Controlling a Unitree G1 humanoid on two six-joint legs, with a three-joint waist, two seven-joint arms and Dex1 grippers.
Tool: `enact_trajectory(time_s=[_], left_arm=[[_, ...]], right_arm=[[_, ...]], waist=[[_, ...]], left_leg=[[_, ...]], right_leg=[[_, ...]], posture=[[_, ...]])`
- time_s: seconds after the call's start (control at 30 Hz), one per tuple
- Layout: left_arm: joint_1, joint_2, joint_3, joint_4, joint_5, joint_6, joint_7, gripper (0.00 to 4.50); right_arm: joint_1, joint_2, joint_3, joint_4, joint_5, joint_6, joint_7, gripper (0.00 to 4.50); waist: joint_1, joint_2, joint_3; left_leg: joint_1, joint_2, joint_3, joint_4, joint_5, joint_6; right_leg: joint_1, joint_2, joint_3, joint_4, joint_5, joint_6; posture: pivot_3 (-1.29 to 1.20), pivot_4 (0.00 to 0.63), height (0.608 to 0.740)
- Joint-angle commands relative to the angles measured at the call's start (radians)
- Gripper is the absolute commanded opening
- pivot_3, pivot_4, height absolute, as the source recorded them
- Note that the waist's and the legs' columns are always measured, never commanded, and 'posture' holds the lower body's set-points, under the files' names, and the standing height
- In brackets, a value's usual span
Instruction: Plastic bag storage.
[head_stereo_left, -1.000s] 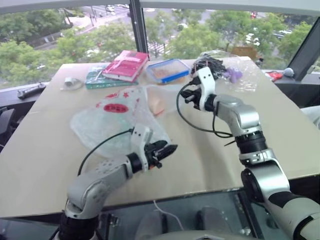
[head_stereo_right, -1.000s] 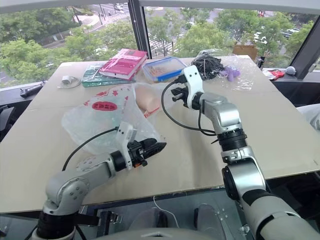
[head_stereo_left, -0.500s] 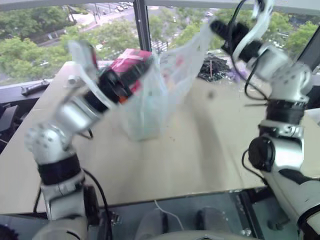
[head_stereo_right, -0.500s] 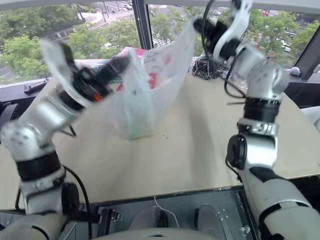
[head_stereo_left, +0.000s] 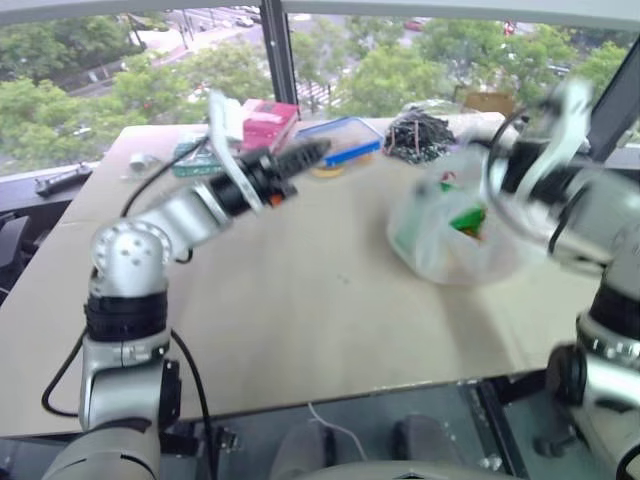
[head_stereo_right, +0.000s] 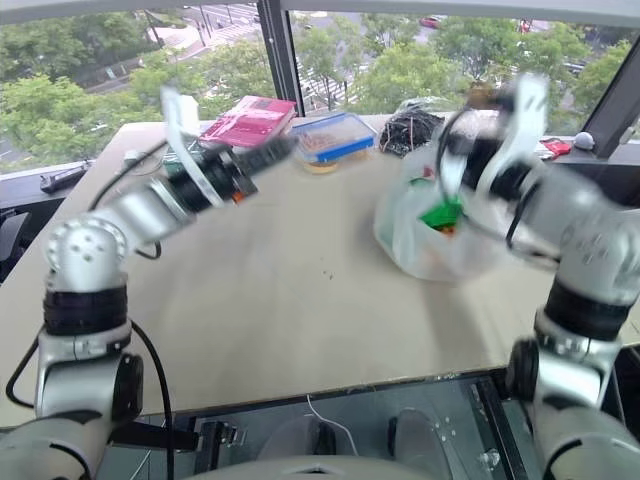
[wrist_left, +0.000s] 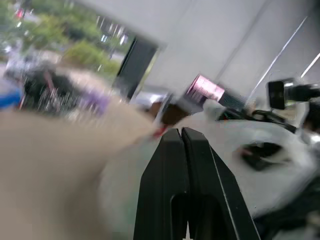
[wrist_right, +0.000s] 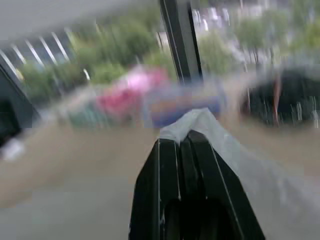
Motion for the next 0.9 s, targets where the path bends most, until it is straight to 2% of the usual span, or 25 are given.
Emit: enact_trajectory(time_s=[0.03, 0.07, 0.2, 0.23, 0.3, 0.37, 0.43, 0.47, 0.5, 0.53, 0.6, 0.77, 0.83, 0.9], left_arm=[[0.105, 0.033, -0.062, -0.084, 0.191, -0.099, -0.11, 0.05], [0.133, 0.041, -0.067, -0.094, 0.217, -0.109, -0.137, 0.05], [0.185, 0.041, -0.024, -0.124, 0.247, -0.129, -0.185, 0.0], [0.22, 0.063, -0.011, -0.145, 0.27, -0.152, -0.222, 0.26], [0.283, 0.103, 0.013, -0.181, 0.309, -0.186, -0.279, 0.73], [0.346, 0.138, 0.033, -0.206, 0.361, -0.239, -0.326, 1.71], [0.38, 0.143, 0.058, -0.216, 0.383, -0.264, -0.333, 2.47], [0.407, 0.15, 0.071, -0.221, 0.408, -0.289, -0.342, 2.79], [0.43, 0.152, 0.083, -0.225, 0.43, -0.308, -0.347, 3.46], [0.449, 0.151, 0.095, -0.229, 0.45, -0.329, -0.348, 3.8], [0.486, 0.16, 0.105, -0.239, 0.482, -0.36, -0.372, 3.8], [0.57, 0.194, 0.166, -0.246, 0.511, -0.35, -0.391, 3.8], [0.589, 0.209, 0.184, -0.26, 0.502, -0.332, -0.403, 3.8], [0.599, 0.214, 0.196, -0.261, 0.489, -0.321, -0.418, 3.8]], right_arm=[[0.25, -0.028, 0.083, -0.217, -0.105, -0.133, 0.009, 0.0], [0.312, -0.044, 0.101, -0.243, -0.136, -0.164, 0.017, 0.0], [0.432, -0.081, 0.095, -0.292, -0.169, -0.251, 0.074, 1.22], [0.478, -0.155, 0.103, -0.326, -0.224, -0.279, 0.099, 1.83], [0.546, -0.224, 0.052, -0.388, -0.262, -0.306, 0.122, 2.7], [0.621, -0.267, -0.045, -0.457, -0.253, -0.318, 0.155, 3.77], [0.683, -0.301, -0.116, -0.506, -0.253, -0.327, 0.189, 4.5], [0.728, -0.298, -0.192, -0.544, -0.222, -0.32, 0.212, 4.5], [0.783, -0.303, -0.263, -0.571, -0.192, -0.326, 0.242, 4.5], [0.848, -0.3, -0.339, -0.586, -0.145, -0.348, 0.272, 4.5], [0.979, -0.293, -0.459, -0.595, -0.119, -0.446, 0.308, 4.5], [1.428, -0.238, -0.863, -0.595, 0.106, -0.559, 0.51, 4.5], [1.538, -0.198, -0.983, -0.594, 0.16, -0.561, 0.539, 4.5], [1.601, -0.183, -1.046, -0.581, 0.151, -0.586, 0.584, 4.5]], waist=[[0.0, 0.003, 0.018], [0.001, 0.005, 0.02], [0.005, 0.002, 0.034], [0.006, 0.001, 0.036], [0.008, 0.002, 0.037], [0.012, 0.001, 0.037], [0.025, -0.001, 0.039], [0.029, -0.003, 0.041], [0.035, -0.004, 0.042], [0.04, -0.004, 0.042], [0.054, -0.005, 0.043], [0.058, -0.004, 0.05], [0.055, -0.004, 0.053], [0.052, -0.004, 0.055]], left_leg=[[-0.003, 0.001, 0.0, -0.002, 0.001, -0.001], [-0.008, 0.0, -0.001, 0.0, 0.003, -0.002], [-0.012, 0.0, 0.001, 0.0, 0.001, 0.001], [-0.012, 0.0, 0.001, 0.001, 0.001, 0.001], [-0.012, 0.0, 0.002, 0.0, 0.0, 0.003], [-0.011, 0.0, 0.003, 0.0, -0.001, 0.004], [-0.011, 0.0, 0.003, -0.001, -0.002, 0.004], [-0.011, 0.0, 0.003, -0.001, -0.002, 0.004], [-0.011, 0.0, 0.003, 0.0, -0.002, 0.004], [-0.011, 0.0, 0.003, 0.0, -0.002, 0.004], [-0.011, 0.0, 0.003, 0.0, -0.003, 0.006], [-0.012, 0.0, 0.002, 0.0, -0.007, 0.003], [-0.012, 0.002, 0.002, 0.0, -0.008, 0.003], [-0.012, 0.004, 0.001, -0.001, -0.008, 0.002]], right_leg=[[-0.004, 0.001, 0.0, -0.004, 0.0, 0.0], [-0.008, 0.001, 0.001, 0.0, 0.003, -0.004], [-0.013, 0.001, 0.004, 0.001, 0.002, -0.003], [-0.013, 0.001, 0.004, 0.001, 0.002, -0.003], [-0.013, 0.001, 0.004, 0.0, 0.001, -0.002], [-0.012, 0.0, 0.004, -0.001, 0.0, 0.0], [-0.013, 0.0, 0.005, -0.002, -0.001, 0.001], [-0.013, 0.0, 0.005, -0.002, -0.002, 0.002], [-0.013, -0.001, 0.004, -0.002, -0.002, 0.003], [-0.012, -0.001, 0.003, -0.002, -0.003, 0.003], [-0.012, -0.003, 0.003, -0.003, -0.003, 0.004], [-0.011, -0.007, 0.001, -0.006, -0.003, 0.005], [-0.011, -0.009, 0.001, -0.008, -0.004, 0.005], [-0.011, -0.011, 0.001, -0.009, -0.004, 0.005]], posture=[[0.0, 0.15, 0.74], [0.0, 0.15, 0.74], [0.0, 0.15, 0.74], [0.0, 0.15, 0.74], [0.0, 0.15, 0.74], [0.0, 0.15, 0.74], [0.0, 0.15, 0.74], [0.0, 0.15, 0.74], [0.0, 0.15, 0.74], [0.0, 0.15, 0.74], [0.0, 0.15, 0.74], [0.0, 0.15, 0.74], [0.0, 0.15, 0.74], [0.0, 0.15, 0.74]])
